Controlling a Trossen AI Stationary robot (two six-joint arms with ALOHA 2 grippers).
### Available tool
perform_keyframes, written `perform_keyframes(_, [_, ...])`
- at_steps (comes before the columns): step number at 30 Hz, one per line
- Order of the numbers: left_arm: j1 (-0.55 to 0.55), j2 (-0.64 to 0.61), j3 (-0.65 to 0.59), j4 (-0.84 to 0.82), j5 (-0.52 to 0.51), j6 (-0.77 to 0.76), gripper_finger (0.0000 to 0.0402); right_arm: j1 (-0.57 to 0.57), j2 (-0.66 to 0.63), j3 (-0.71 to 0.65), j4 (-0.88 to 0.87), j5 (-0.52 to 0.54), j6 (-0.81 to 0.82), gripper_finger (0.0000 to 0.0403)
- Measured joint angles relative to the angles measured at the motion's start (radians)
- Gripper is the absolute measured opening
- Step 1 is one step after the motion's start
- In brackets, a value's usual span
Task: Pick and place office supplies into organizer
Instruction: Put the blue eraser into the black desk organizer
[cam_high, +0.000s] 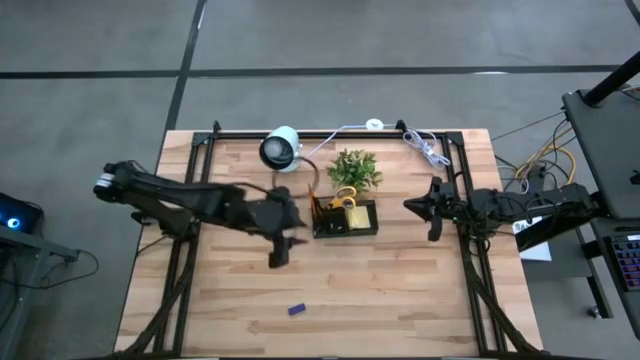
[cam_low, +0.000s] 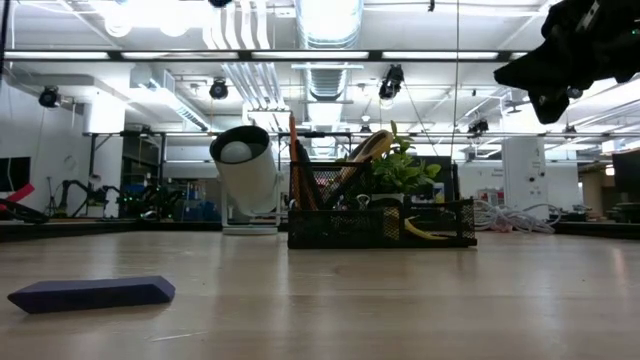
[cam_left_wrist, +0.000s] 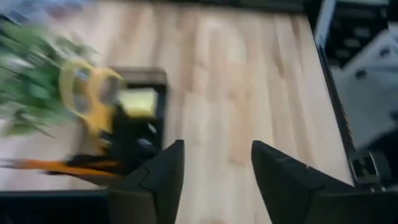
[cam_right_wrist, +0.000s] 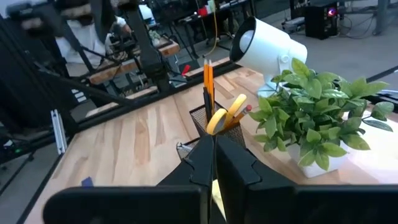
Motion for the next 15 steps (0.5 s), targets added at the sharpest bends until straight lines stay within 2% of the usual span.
perform_keyframes(7, [-0.003, 0.128, 0.0, -0.003, 0.274, -0.046, 0.023, 0.0, 0.011, -0.002, -0.004, 0.0, 0.0, 0.0008])
perform_keyframes(15, [-0.023, 0.245, 0.0, -0.005, 0.319, -0.213, 0.0237, 0.0, 0.012, -0.002, -0.008, 0.0, 0.008, 0.0009])
